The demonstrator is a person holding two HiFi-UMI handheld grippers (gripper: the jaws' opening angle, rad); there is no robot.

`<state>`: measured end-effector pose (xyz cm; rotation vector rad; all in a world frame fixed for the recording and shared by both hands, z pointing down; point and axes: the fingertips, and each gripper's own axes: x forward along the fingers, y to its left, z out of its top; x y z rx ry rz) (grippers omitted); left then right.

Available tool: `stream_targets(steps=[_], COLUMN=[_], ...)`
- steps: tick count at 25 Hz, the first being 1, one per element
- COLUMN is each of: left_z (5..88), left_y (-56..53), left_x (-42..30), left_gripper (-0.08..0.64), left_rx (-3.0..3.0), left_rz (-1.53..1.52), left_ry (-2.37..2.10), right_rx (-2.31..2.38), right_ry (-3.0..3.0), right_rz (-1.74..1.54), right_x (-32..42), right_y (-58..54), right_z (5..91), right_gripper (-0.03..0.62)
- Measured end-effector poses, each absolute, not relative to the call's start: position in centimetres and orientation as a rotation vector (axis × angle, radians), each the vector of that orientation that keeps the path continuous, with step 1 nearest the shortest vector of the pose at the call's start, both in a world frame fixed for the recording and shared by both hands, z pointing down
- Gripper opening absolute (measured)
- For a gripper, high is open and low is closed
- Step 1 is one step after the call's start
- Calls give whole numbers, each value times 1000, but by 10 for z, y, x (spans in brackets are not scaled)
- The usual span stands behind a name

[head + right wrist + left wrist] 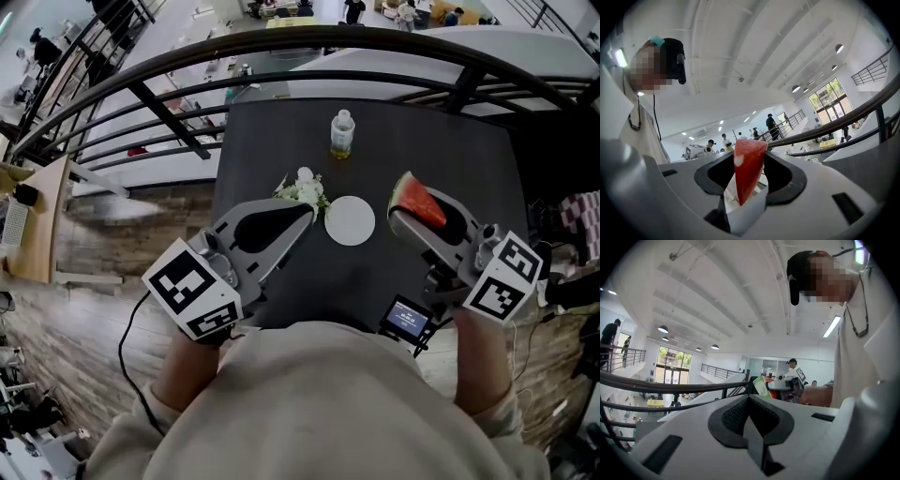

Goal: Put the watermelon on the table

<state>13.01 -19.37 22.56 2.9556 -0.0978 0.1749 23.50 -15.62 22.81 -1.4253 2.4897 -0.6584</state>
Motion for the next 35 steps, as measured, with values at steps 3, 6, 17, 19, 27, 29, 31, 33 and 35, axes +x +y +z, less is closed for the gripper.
stream_targets(steps=[3,6,17,19,27,29,31,33,35], left_z=[226,222,234,239,261,266,271,274,276], left_y=[-191,-190,-203,-205,-214,-215,-217,-219,-221], left_x=[126,120,98,95,86,82,77,73,70], left_gripper=[5,5,5,5,5,5,5,5,5], left_rx=[2962,2952,2903,2891,2848,2833,2824,2814,2806], left_rz=[168,148,120,120,110,109,108,107,108], left_ry=[-107,-130,-190,-191,-219,-223,-231,-245,-258], right_rx=[-1421,-1423,-1447,-1459,-1501,-1510,-1514,-1508,-1499], right_ry=[2511,2528,2562,2570,2626,2625,2619,2620,2631], right_rz=[-638,-638,-700,-720,-784,-809,-826,-844,-861], right_x=[233,231,219,216,212,211,211,208,205], right_y=[-158,-157,-171,-176,-187,-189,-192,-195,-198], right_z=[224,222,240,245,270,275,280,285,288], right_gripper=[199,199,199,199,199,199,199,199,199])
